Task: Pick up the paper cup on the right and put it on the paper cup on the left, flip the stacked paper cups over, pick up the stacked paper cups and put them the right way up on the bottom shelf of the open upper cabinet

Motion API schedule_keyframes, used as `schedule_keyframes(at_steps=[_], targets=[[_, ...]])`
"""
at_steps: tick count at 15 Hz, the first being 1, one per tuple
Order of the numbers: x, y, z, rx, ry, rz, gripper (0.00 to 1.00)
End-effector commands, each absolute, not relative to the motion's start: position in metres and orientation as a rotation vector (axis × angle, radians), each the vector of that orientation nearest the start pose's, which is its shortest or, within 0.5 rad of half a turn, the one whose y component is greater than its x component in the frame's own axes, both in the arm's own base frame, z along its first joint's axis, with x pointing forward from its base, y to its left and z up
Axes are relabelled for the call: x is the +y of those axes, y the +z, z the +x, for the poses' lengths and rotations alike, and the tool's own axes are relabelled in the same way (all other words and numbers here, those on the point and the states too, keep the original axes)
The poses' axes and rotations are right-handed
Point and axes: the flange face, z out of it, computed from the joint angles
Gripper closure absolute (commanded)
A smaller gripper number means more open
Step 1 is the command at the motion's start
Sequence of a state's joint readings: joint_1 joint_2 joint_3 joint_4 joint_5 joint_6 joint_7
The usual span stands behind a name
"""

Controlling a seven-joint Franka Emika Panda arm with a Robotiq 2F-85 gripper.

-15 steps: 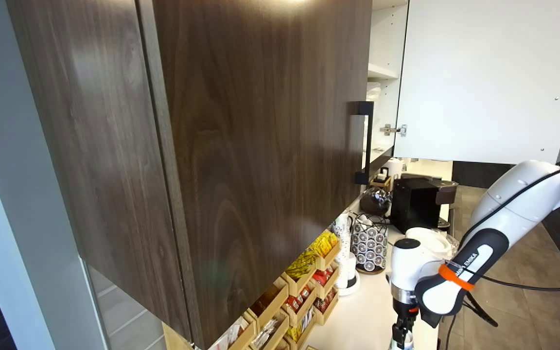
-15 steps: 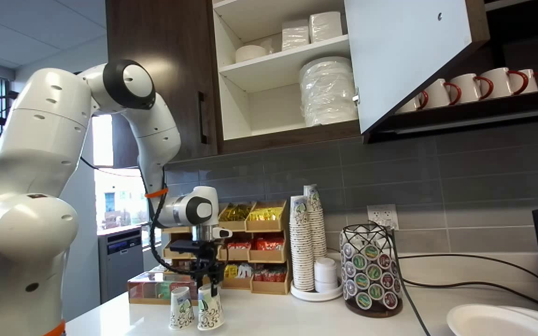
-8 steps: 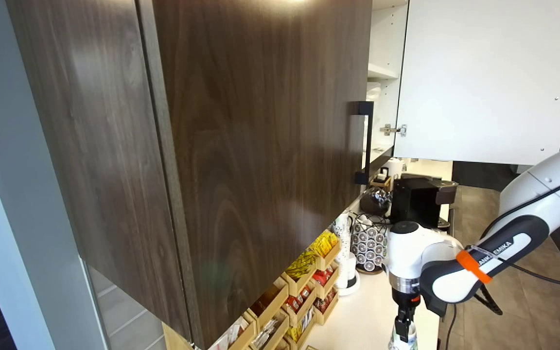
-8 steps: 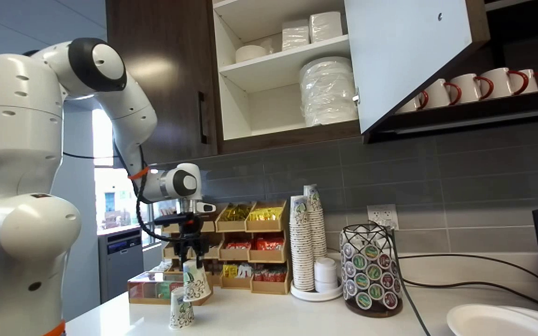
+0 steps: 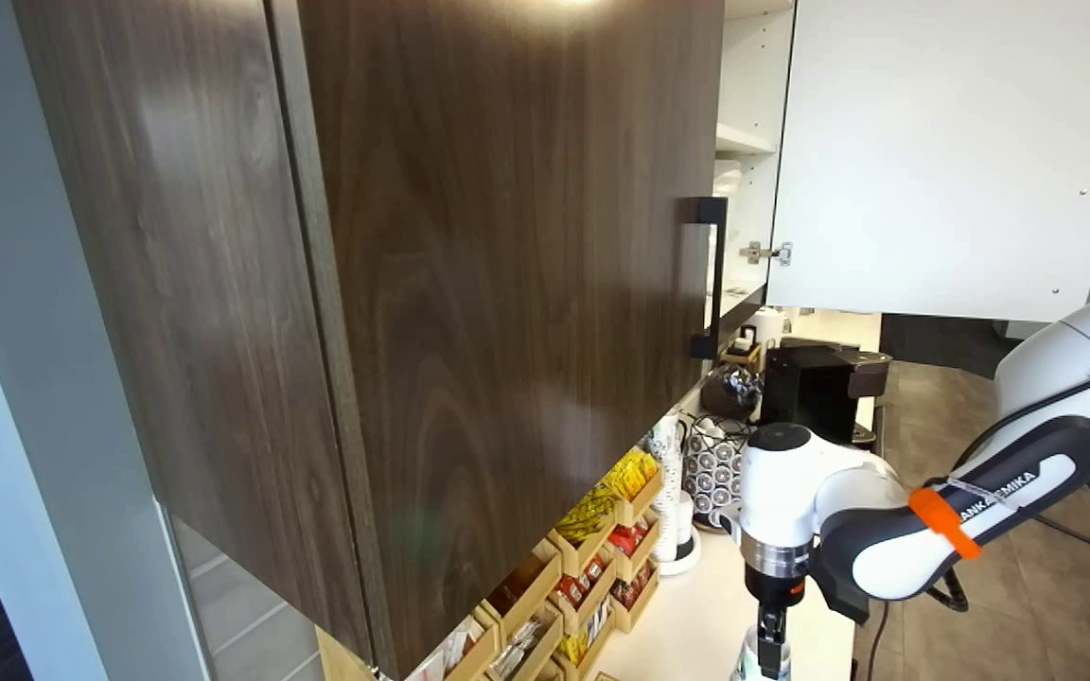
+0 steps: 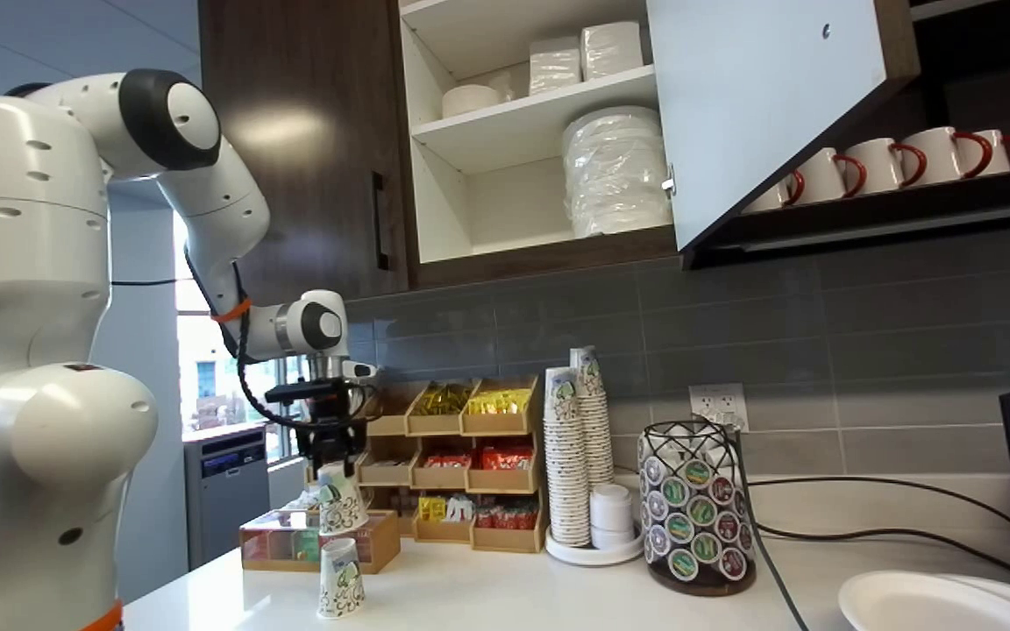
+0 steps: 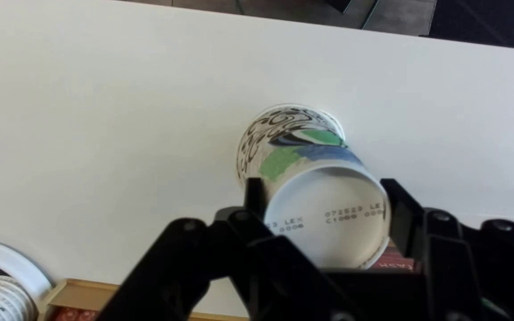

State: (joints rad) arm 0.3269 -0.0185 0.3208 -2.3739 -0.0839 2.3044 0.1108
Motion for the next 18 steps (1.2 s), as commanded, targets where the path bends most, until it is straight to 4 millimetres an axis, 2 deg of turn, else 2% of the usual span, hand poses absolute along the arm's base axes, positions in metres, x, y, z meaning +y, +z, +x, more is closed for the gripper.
schedule_keyframes(at_steps=[1, 8, 18], targets=[[0.308, 0.311, 0.398, -1.025, 0.098, -2.994, 0.59], [0.318, 0.282, 0.416, -1.089, 0.152, -2.893, 0.59], [0.307, 0.253, 0.438, -1.036, 0.205, -2.926, 0.59]])
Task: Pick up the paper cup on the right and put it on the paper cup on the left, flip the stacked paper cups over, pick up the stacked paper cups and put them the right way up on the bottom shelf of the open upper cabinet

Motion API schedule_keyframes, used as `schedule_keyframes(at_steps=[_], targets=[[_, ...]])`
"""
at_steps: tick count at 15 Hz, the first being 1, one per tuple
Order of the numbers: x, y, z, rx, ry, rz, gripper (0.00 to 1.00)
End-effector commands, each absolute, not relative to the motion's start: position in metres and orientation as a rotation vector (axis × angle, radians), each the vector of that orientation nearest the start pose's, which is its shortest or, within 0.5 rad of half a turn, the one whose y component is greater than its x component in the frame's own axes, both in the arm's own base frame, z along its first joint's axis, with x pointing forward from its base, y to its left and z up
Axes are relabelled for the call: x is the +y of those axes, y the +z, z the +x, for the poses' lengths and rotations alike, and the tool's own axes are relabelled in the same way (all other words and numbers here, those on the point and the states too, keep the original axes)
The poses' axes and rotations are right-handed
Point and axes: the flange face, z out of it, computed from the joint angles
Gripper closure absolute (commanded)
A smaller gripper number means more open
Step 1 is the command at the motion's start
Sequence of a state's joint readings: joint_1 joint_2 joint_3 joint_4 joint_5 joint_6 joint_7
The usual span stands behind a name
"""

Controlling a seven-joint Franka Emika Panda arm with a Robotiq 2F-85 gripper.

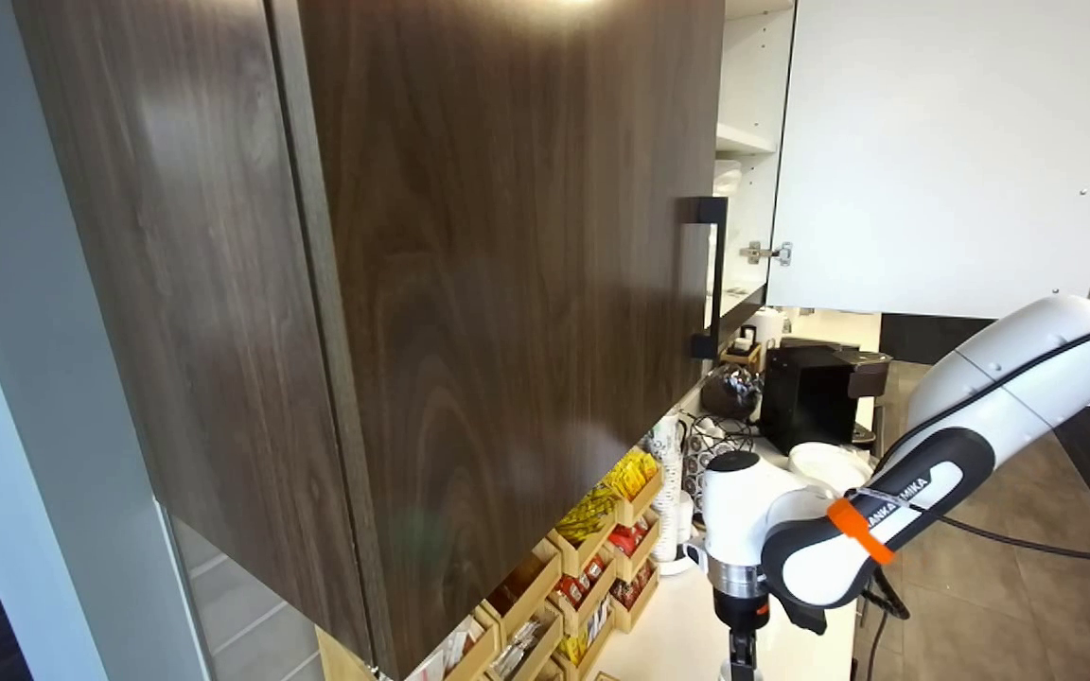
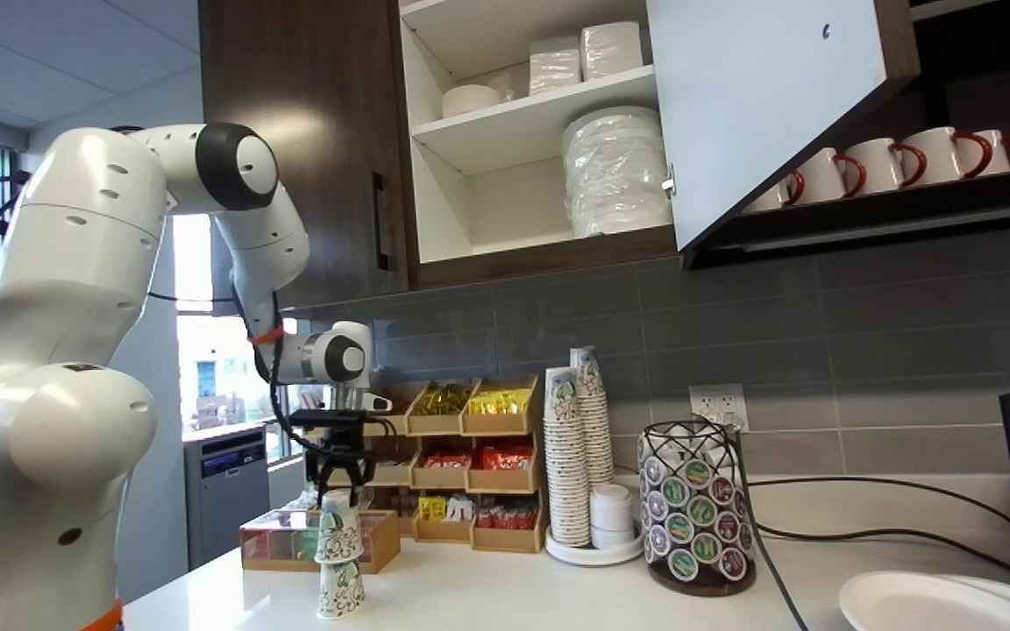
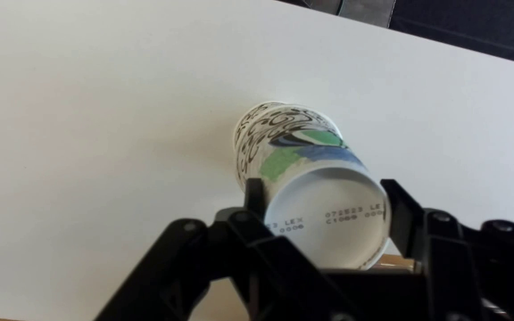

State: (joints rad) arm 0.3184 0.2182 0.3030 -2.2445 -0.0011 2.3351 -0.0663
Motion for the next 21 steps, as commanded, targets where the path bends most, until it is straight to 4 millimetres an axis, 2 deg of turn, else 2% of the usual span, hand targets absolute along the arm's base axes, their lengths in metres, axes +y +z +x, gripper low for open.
schedule_keyframes(at_steps=[1, 2, 3, 5, 13, 15, 17, 19, 21], targets=[[0.307, 0.25, 0.439, -1.028, 0.214, -2.919, 0.59], [0.306, 0.246, 0.44, -1.023, 0.215, -2.916, 0.09], [0.306, 0.243, 0.441, -1.012, 0.222, -2.911, 0.08], [0.306, 0.233, 0.443, -1.0, 0.232, -2.894, 0.0], [0.307, 0.172, 0.438, -0.975, 0.334, -2.836, 0.0], [0.305, 0.162, 0.439, -0.968, 0.35, -2.832, 0.27], [0.303, 0.159, 0.442, -0.95, 0.348, -2.839, 0.44], [0.298, 0.164, 0.446, -0.927, 0.329, -2.864, 0.55], [0.293, 0.169, 0.449, -0.905, 0.313, -2.892, 0.57]])
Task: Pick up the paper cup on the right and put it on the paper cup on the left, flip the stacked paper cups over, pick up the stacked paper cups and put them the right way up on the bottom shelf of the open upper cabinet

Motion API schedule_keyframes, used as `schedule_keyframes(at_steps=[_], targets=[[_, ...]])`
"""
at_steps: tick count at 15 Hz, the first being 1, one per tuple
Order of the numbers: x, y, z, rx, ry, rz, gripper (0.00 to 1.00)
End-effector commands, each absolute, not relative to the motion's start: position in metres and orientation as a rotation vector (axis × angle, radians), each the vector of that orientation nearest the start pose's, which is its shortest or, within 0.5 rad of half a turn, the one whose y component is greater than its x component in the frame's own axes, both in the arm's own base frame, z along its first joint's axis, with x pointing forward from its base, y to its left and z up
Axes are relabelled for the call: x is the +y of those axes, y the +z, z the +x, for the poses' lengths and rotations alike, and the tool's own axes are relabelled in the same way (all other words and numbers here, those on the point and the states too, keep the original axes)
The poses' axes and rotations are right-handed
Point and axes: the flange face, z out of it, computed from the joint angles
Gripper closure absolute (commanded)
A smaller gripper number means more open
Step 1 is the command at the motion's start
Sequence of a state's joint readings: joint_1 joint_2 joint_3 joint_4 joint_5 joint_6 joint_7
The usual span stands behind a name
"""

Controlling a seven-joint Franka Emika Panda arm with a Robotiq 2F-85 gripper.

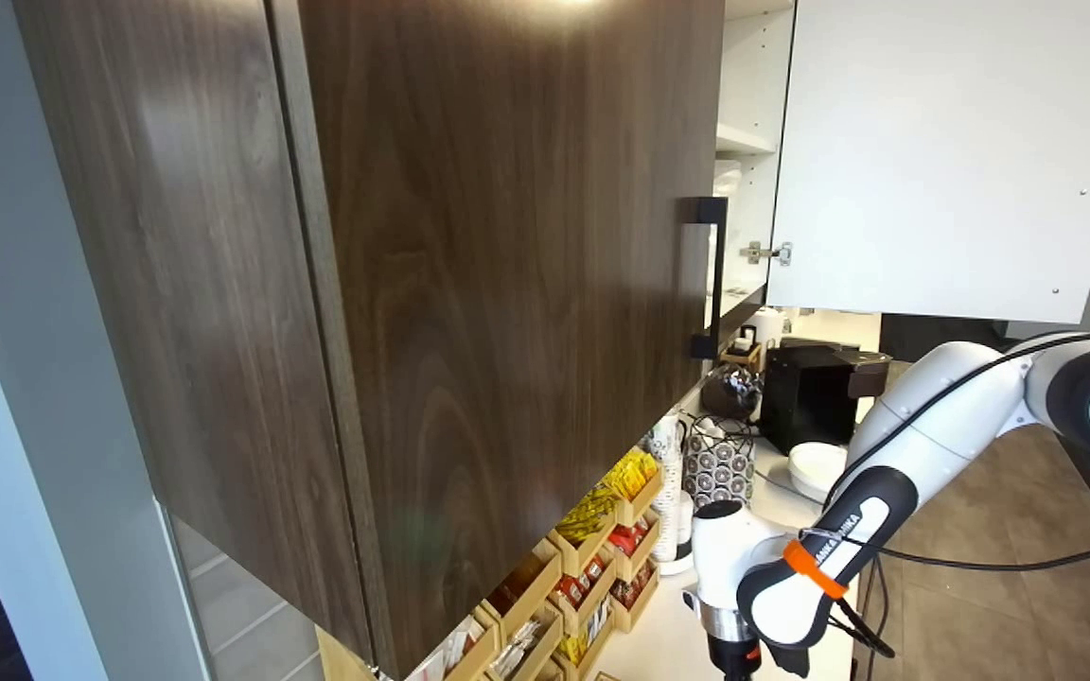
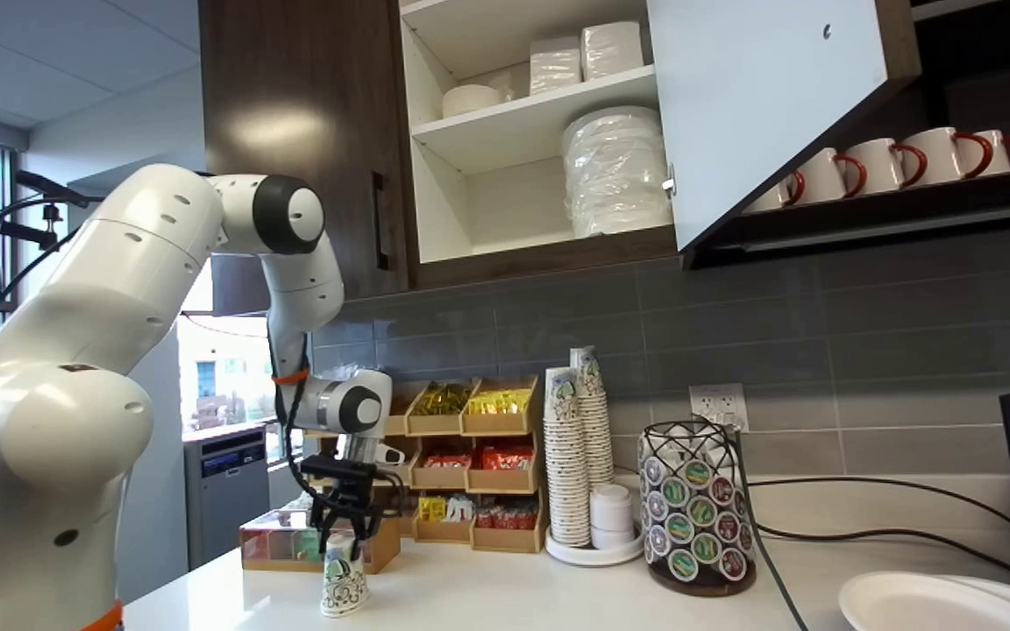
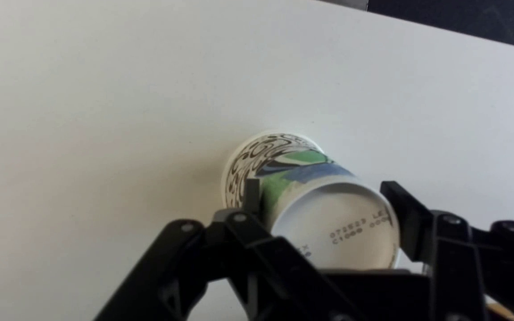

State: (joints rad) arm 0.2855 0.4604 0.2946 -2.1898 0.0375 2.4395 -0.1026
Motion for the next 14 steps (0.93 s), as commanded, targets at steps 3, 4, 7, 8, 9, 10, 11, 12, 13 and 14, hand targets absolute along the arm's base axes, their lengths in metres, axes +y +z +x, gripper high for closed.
schedule_keyframes(at_steps=[3, 4, 7, 8, 9, 10, 11, 12, 13, 14], targets=[[0.279, 0.189, 0.451, -0.858, 0.271, -2.987, 0.57], [0.275, 0.196, 0.452, -0.84, 0.254, -3.025, 0.57], [0.27, 0.224, 0.452, -0.82, 0.195, -3.158, 0.57], [0.268, 0.23, 0.453, -0.806, 0.189, -3.212, 0.57], [0.266, 0.235, 0.453, -0.789, 0.185, -3.279, 0.57], [0.265, 0.239, 0.453, -0.777, 0.191, -3.333, 0.57], [0.264, 0.239, 0.453, -0.761, 0.206, -3.392, 0.57], [0.263, 0.241, 0.451, -0.743, 0.222, -3.45, 0.57], [0.263, 0.236, 0.45, -0.733, 0.254, -3.496, 0.57], [0.261, 0.231, 0.449, -0.721, 0.283, -3.54, 0.57]])
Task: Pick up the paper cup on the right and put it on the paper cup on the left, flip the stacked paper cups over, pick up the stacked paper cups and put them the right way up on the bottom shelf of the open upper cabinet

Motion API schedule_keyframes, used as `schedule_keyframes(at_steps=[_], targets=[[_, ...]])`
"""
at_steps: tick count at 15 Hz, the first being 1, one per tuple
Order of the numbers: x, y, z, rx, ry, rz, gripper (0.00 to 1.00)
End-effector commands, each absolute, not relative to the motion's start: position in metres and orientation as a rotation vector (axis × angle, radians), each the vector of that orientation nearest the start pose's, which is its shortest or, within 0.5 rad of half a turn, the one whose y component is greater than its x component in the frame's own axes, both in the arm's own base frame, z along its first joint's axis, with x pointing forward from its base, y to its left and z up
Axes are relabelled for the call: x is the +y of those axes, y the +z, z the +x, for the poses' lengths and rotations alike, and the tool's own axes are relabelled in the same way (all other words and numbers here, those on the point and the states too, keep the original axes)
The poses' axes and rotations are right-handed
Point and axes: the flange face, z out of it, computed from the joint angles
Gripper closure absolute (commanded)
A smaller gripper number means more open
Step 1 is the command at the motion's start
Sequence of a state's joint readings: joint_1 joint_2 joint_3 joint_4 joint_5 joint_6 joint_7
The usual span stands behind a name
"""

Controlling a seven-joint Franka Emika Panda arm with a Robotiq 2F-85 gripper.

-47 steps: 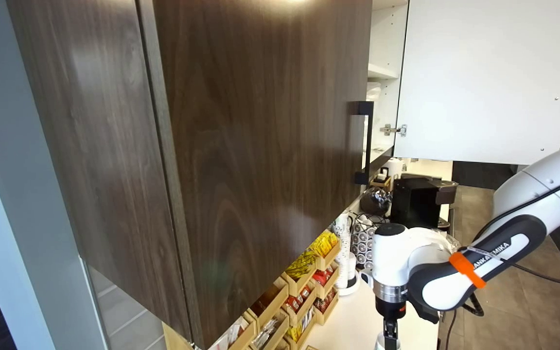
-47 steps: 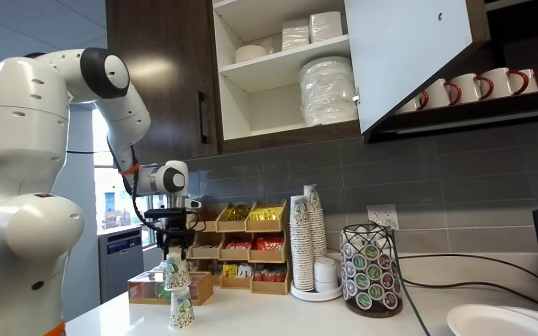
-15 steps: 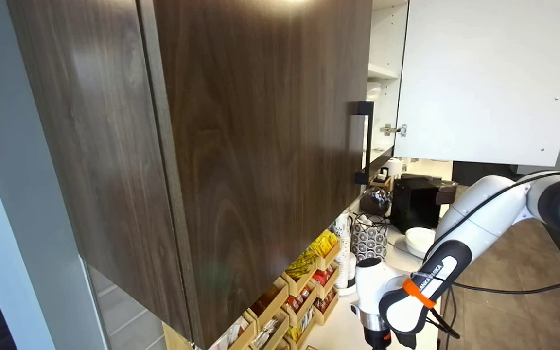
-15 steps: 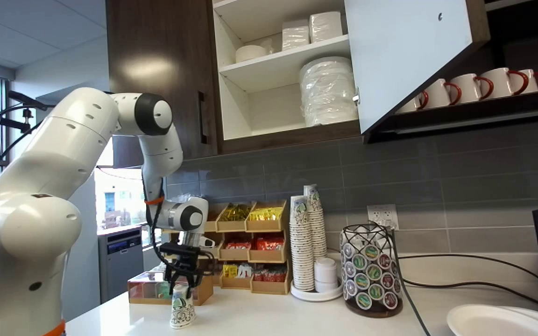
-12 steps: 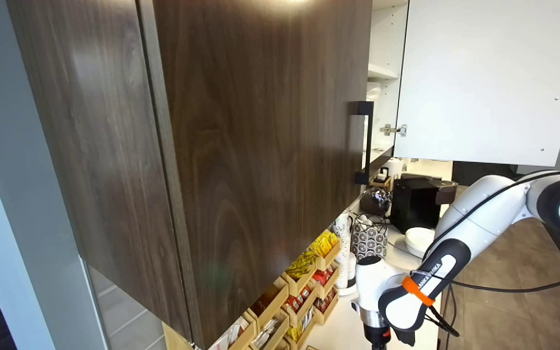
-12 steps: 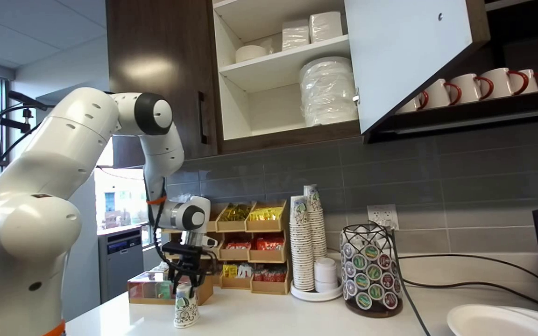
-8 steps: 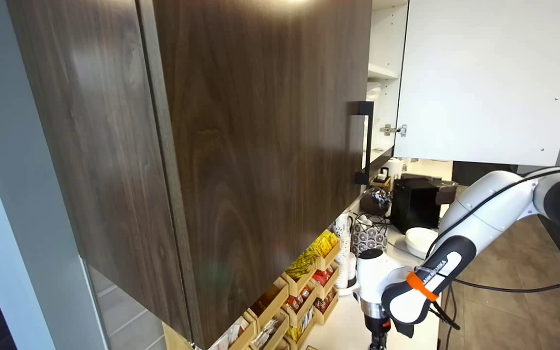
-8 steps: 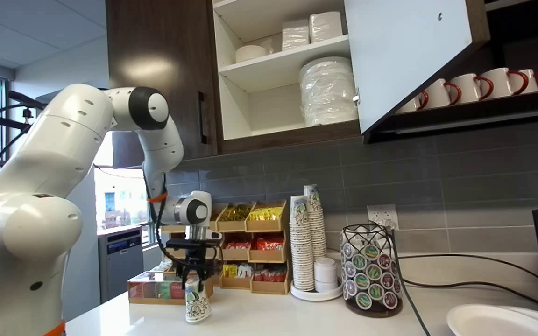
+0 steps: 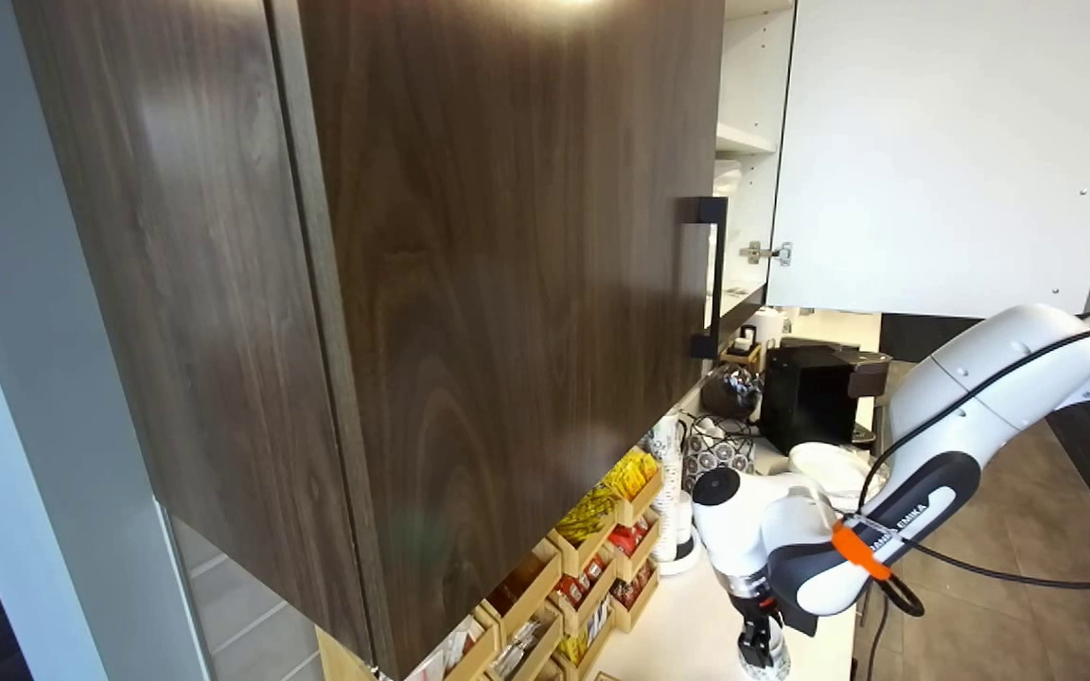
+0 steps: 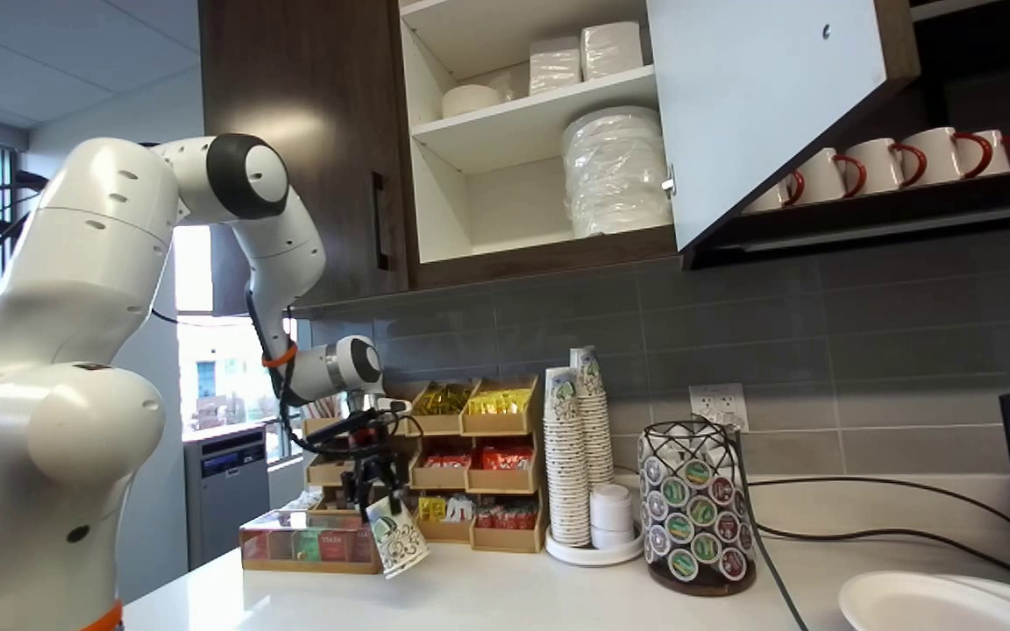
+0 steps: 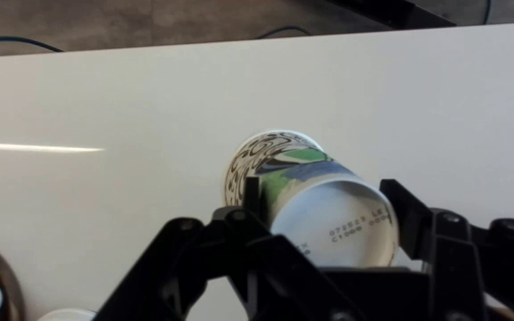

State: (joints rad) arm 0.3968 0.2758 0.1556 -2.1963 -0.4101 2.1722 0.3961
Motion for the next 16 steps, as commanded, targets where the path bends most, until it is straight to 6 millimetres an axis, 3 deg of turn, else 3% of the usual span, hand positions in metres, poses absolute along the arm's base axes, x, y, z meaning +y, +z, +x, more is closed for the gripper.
schedule_keyframes(at_steps=[1, 9, 15, 16], targets=[[0.262, 0.225, 0.448, -0.704, 0.307, -3.563, 0.57], [0.257, 0.172, 0.452, -0.617, 0.359, -3.67, 0.57], [0.257, 0.151, 0.464, -0.614, 0.322, -3.726, 0.57], [0.258, 0.15, 0.466, -0.608, 0.309, -3.725, 0.08]])
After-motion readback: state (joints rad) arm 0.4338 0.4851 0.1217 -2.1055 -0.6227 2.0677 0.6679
